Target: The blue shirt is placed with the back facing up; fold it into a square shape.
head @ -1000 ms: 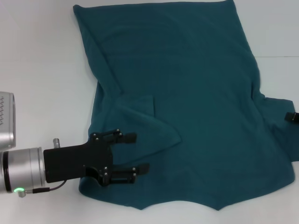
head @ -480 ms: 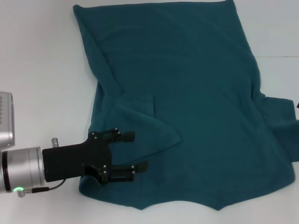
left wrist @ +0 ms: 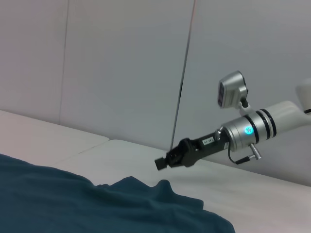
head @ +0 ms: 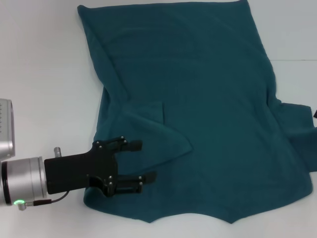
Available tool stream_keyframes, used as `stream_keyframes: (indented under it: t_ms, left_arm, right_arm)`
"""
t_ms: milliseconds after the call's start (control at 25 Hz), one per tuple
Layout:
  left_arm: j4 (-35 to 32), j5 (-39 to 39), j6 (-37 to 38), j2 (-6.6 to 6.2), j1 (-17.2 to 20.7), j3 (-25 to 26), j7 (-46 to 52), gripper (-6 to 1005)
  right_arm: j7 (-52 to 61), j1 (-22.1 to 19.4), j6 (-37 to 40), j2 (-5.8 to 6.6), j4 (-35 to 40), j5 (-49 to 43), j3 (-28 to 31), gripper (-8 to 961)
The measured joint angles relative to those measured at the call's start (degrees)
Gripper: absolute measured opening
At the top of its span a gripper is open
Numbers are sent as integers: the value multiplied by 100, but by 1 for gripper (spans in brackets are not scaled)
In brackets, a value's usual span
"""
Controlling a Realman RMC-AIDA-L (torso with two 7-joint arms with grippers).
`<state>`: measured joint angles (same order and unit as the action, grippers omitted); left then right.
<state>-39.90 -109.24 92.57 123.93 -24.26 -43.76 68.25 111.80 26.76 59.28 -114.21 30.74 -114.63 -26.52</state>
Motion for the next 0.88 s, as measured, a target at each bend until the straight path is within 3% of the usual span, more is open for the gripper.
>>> stream_keyframes:
  t_ms: [360,680,880]
  left_arm:
    - [0,0,-11,-2,-42,-1,25,846]
    - [0,0,-12,-9,-64,-1,42,846]
    - [0,0,-12,-9,-67,-1,47,846]
  right_arm:
    - [473,20,-75,74,-1,-592,-1,97]
    - [641,99,-2,138,-24,-729,-73,297]
    - [890,86,152,249,20,-740,-79,494]
